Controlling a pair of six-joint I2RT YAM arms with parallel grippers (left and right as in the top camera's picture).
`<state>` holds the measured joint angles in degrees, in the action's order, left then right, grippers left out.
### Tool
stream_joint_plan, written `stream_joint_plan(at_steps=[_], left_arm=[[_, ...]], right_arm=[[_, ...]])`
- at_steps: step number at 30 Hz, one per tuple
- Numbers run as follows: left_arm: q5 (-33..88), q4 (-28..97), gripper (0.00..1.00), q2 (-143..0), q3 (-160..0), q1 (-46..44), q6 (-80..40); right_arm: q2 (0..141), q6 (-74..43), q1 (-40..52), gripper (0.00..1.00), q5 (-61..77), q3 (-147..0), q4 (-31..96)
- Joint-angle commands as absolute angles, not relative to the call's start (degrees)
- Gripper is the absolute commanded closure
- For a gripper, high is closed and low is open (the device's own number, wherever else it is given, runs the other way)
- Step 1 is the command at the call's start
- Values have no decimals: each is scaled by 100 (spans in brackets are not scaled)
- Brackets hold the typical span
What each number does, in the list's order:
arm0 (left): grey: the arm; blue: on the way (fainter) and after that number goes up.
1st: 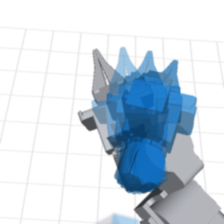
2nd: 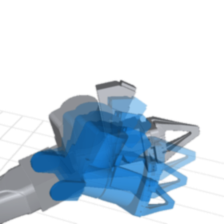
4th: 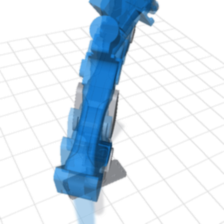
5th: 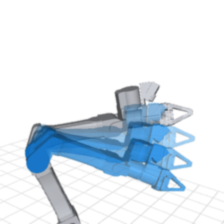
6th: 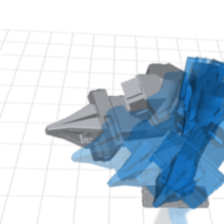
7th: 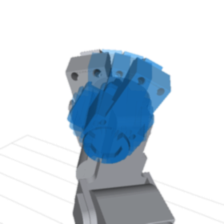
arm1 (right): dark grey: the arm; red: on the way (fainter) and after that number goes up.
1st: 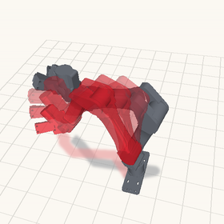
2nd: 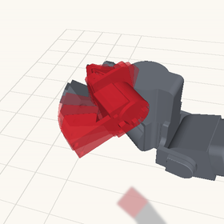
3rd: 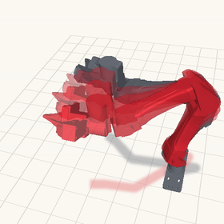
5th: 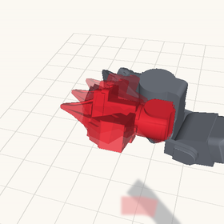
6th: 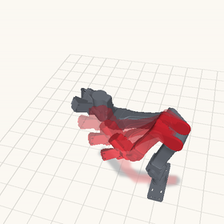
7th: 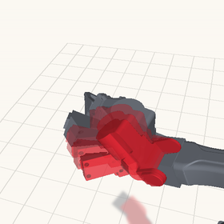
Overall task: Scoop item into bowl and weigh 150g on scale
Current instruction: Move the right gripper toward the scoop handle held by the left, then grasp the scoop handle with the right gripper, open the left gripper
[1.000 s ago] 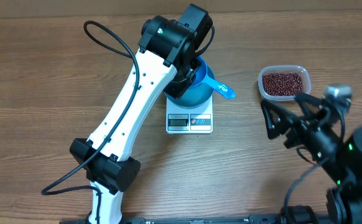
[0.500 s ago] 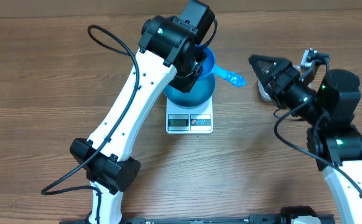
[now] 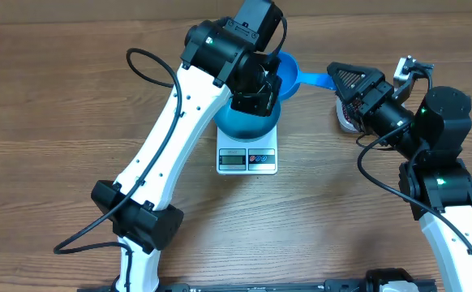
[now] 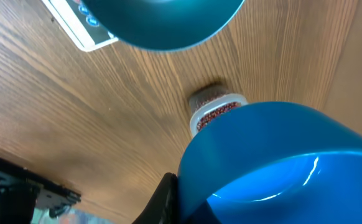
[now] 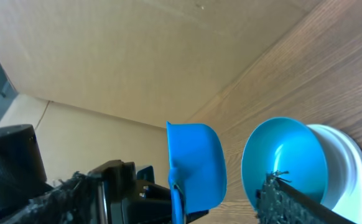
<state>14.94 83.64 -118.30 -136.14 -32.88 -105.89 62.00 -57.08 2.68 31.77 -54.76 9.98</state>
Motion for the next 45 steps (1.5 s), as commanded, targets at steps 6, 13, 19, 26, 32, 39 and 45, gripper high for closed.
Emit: stream_joint_plan(at_steps=[6, 13, 19, 26, 32, 39, 45], left_arm=[[1608, 8305, 96, -11688, -13701, -3503, -10805], [1592, 8224, 96, -11688, -13701, -3673, -10807], [1584, 8158, 96, -11688, -13701, -3763, -10844], [1570, 8160, 96, -11688, -13701, -3765, -10842], [1570, 8141, 96, -11688, -13701, -3830, -10842], [1573, 8108, 96, -11688, -13701, -3846, -10842], [1577, 8095, 96, -11688, -13701, -3889, -10844]], right_arm=[[6176, -5723, 287, 18, 3229, -5561, 980], [6176, -5697, 287, 23, 3234, -5561, 1015], [6176, -5697, 287, 61, 3232, -5561, 1107], [6176, -5697, 287, 75, 3234, -5561, 1125], [6176, -5677, 287, 79, 3232, -5561, 1127], [6176, -5677, 287, 90, 3232, -5559, 1127], [6176, -5677, 287, 96, 3229, -5559, 1199]])
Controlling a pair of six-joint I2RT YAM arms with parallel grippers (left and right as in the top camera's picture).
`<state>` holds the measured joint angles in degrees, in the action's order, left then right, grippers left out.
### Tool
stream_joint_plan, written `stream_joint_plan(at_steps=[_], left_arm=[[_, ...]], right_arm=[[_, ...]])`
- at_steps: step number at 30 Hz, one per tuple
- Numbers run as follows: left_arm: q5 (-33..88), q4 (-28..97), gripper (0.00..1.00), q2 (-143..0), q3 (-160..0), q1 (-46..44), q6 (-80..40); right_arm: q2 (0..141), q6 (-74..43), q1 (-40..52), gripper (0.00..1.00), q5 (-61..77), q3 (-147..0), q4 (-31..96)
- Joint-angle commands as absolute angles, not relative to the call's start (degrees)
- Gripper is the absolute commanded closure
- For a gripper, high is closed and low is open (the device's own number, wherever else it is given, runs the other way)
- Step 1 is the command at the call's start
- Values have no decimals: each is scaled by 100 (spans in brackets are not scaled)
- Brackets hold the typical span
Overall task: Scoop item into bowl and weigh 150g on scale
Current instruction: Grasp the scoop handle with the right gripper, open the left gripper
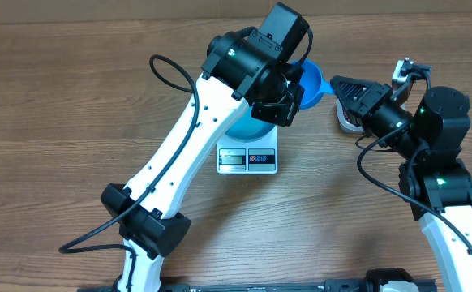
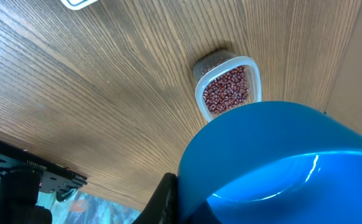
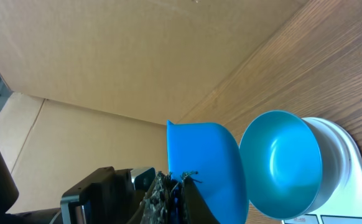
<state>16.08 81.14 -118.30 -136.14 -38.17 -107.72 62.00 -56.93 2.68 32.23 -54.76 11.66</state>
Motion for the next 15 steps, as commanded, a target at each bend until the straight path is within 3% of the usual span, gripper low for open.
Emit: stream_joint_plan(at_steps=[1, 2, 4, 6, 15], left_arm=[[1577, 8090, 96, -11688, -13701, -3894, -10842], [1597, 8084, 95, -11688, -13701, -3894, -10842], [1619, 8071, 61, -11688, -13701, -3892, -10840], [1616, 8073, 0, -11688, -13701, -3892, -10825], [1857, 8073, 0, -11596, -13703, -3544, -10031]], right_arm=[[6176, -5677, 287, 96, 3227, -5559, 1232], [6176, -5677, 287, 96, 3227, -5557, 1256], [6176, -5677, 287, 96, 3227, -5557, 1295], [6176, -5677, 287, 96, 3227, -5557, 1306], [6176, -5083, 268, 96, 2950, -5557, 1406]])
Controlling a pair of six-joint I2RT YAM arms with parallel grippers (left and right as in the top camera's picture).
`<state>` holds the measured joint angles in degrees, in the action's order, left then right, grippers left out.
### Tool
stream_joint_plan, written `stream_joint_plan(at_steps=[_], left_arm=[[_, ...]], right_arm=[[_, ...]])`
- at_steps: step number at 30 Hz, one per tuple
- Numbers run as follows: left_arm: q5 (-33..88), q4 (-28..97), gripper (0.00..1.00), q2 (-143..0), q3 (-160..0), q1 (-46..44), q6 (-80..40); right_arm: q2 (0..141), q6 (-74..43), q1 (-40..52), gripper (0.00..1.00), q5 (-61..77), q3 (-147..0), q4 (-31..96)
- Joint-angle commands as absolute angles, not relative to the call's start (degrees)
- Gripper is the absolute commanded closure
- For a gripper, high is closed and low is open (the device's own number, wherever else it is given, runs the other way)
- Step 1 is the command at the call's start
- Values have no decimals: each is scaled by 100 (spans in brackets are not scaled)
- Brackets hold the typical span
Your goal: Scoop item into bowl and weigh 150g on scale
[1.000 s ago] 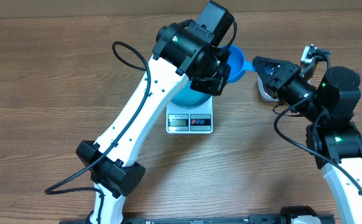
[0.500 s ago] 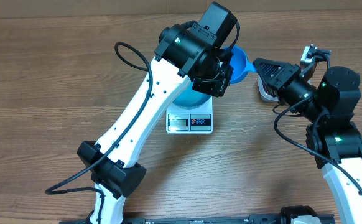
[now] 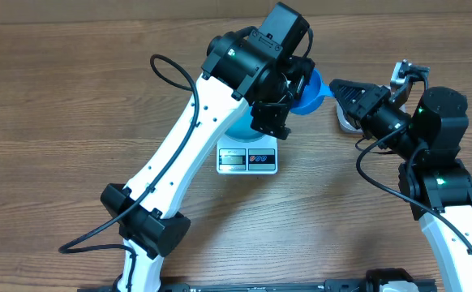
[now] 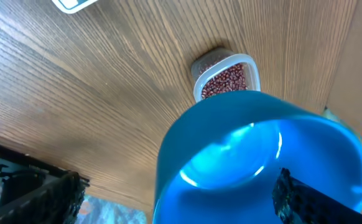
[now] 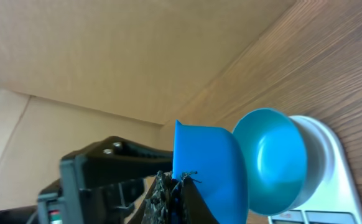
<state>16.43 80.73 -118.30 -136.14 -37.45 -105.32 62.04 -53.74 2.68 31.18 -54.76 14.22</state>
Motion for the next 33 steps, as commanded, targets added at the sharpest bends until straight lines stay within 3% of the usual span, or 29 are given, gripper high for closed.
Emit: stream_joint_plan(at_steps=[1, 9, 17, 19, 21, 24, 33], left_arm=[[1981, 8073, 0, -11535, -13703, -3433, -9889], [2235, 8075, 0, -10779, -13703, -2528, -8337], [2174, 8589, 1, -10457, -13703, -1817, -4099], [1769, 8873, 0, -10471, -13701, -1791, -2810], [1284, 9041, 0, -10471, -13701, -1791, -2311], [725, 9231, 0, -10471, -13701, -1793, -2224], [574, 9177, 0, -10471, -13701, -1793, -2222]], right_arm=[[6176, -5024, 244, 96, 2943, -5557, 1457], [6165, -4587, -95, 96, 2814, -5559, 2025], [6163, -3701, -93, 96, 2812, -5669, 2397], [6165, -3459, -93, 96, 2797, -5846, 2655], [6165, -3208, -95, 96, 2718, -6090, 2991], [6165, -2869, -95, 96, 2353, -6587, 3695], [6173, -1525, -93, 96, 45, -8221, 6195]])
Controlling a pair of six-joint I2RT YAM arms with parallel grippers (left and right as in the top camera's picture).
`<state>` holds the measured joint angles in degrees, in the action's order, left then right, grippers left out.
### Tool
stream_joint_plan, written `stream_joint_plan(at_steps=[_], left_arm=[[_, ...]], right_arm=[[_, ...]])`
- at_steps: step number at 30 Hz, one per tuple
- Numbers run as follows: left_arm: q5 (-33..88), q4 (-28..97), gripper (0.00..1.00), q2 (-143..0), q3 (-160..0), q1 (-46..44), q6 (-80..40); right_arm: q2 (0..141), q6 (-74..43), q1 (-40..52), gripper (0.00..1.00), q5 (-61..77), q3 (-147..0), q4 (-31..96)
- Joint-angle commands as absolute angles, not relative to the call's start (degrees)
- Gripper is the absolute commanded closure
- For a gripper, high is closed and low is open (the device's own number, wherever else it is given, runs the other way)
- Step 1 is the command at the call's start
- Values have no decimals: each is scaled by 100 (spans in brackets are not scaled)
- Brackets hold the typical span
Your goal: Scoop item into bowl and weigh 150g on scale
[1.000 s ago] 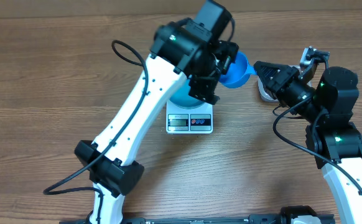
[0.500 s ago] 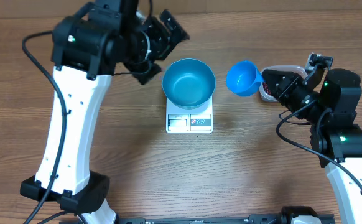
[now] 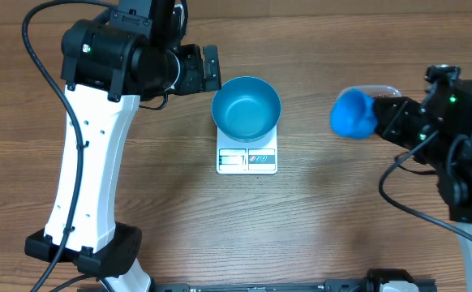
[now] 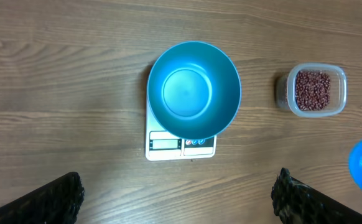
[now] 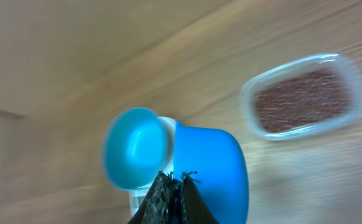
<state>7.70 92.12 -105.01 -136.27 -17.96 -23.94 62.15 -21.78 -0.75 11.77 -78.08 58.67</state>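
Note:
An empty blue bowl (image 3: 246, 107) sits on the white scale (image 3: 246, 160). My right gripper (image 5: 173, 184) is shut on the handle of a blue scoop (image 3: 352, 113), held above the table to the right of the scale. In the right wrist view the scoop (image 5: 213, 167) shows its rounded back, with the bean container (image 5: 302, 96) beyond it. My left gripper (image 4: 175, 205) is open and empty, high over the scale, with the bowl (image 4: 193, 89) and red beans (image 4: 311, 89) below. In the overhead view the left gripper (image 3: 208, 69) is left of the bowl.
The clear tub of red beans (image 3: 375, 89) stands on the wooden table (image 3: 325, 227) at the right, partly behind the scoop and my right arm. The scale's display and buttons face the front edge.
My left arm has moved away from the scoop, up and to the left of the bowl. My right gripper has moved right with the scoop, close to the bean tub.
My left gripper held the scoop by the bowl while the right gripper stood open beside its handle. Then the right gripper was shut on the handle. Then the left gripper was open. Now the right gripper alone holds the scoop, near the beans.

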Motion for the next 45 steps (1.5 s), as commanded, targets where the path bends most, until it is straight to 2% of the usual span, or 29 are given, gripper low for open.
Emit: stream_joint_plan(at_steps=[1, 6, 17, 19, 21, 23, 25, 28, 33, 35, 40, 42, 45], left_arm=[[497, 9157, 0, -10471, -13701, -1793, -2217], [183, 9164, 0, -10471, -13701, -1791, -2158], [316, 9164, 1, -10471, -13701, -1796, -2180], [283, 9146, 0, -10488, -13699, -1804, -1868], [290, 9168, 7, -10503, -13697, -1817, -1400], [298, 9343, 17, -10547, -13697, -1918, -663], [301, 9537, 19, -10578, -13668, -2062, -349], [301, 9618, 16, -10578, -13454, -2316, -161], [217, 9411, 17, -10578, -12667, -2858, -154], [25, 9159, 23, -10578, -12237, -3109, -242], [-152, 8444, 29, -10571, -11389, -3551, -558], [-154, 8060, 37, -10527, -11004, -3741, -799], [-246, 7500, 38, -10230, -10444, -4053, -1033]], right_arm=[[6176, -1426, -93, 96, -154, -8285, 6331], [6213, -810, -93, 96, -1634, -8381, 6869], [6672, -781, -93, 96, -1710, -8381, 6827], [6726, -779, -93, 96, -1710, -8381, 6825], [6724, -779, -93, 96, -1710, -8381, 6820], [6720, -779, -93, 96, -1710, -8381, 6820], [6720, -779, -93, 96, -1710, -8383, 6823], [6720, -779, -93, 96, -1710, -8381, 6827], [6720, -781, -93, 96, -1708, -8381, 6831], [6720, -781, -93, 96, -1704, -8381, 6834], [6720, -784, -93, 96, -1684, -8381, 6873], [6720, -784, -93, 96, -1678, -8381, 6873], [6720, -784, -93, 96, -1643, -8381, 6875]])
